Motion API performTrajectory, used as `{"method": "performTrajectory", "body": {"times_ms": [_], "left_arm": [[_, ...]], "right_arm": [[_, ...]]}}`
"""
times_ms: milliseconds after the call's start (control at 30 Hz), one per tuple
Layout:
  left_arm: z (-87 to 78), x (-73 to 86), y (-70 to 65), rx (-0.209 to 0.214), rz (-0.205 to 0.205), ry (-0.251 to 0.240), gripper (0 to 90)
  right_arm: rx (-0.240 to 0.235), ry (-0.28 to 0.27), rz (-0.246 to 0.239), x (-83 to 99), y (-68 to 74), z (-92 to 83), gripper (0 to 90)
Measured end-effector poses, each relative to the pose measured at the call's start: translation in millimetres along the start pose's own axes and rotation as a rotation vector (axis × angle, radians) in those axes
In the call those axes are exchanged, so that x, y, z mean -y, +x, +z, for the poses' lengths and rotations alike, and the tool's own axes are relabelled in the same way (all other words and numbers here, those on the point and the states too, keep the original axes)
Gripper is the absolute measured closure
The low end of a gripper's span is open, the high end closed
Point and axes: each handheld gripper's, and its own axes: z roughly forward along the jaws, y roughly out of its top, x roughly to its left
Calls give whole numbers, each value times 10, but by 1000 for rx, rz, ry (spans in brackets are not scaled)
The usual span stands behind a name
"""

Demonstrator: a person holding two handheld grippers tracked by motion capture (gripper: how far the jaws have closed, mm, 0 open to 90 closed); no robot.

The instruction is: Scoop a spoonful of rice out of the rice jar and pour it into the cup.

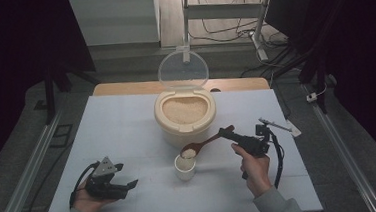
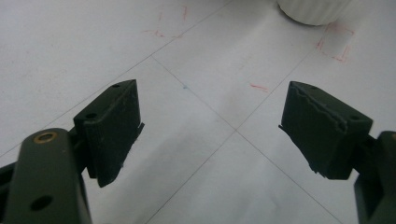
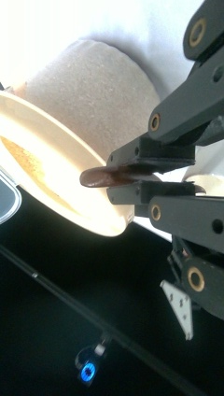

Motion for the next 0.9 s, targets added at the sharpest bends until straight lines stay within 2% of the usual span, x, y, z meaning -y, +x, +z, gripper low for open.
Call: {"method": "performTrajectory", "body": {"times_ms": [300,467,633,700,900], "left_arm": [[1,3,-1,-1,1,1,194],[5,3,-2,-1,2,2,194],[2,3,-4,-2,3,2,194],[2,2,-2,-2,3,3,194],[-5,10,3,-4,-2,0,195]], "right_arm": [[41,12,-133,23,151,59,829],[50,7,-230,41,257,37,829],[39,3,-345,68,360,4,829],[28,-5,-371,76,389,-19,829],[-9,-33,-402,18,427,-167,829]]}}
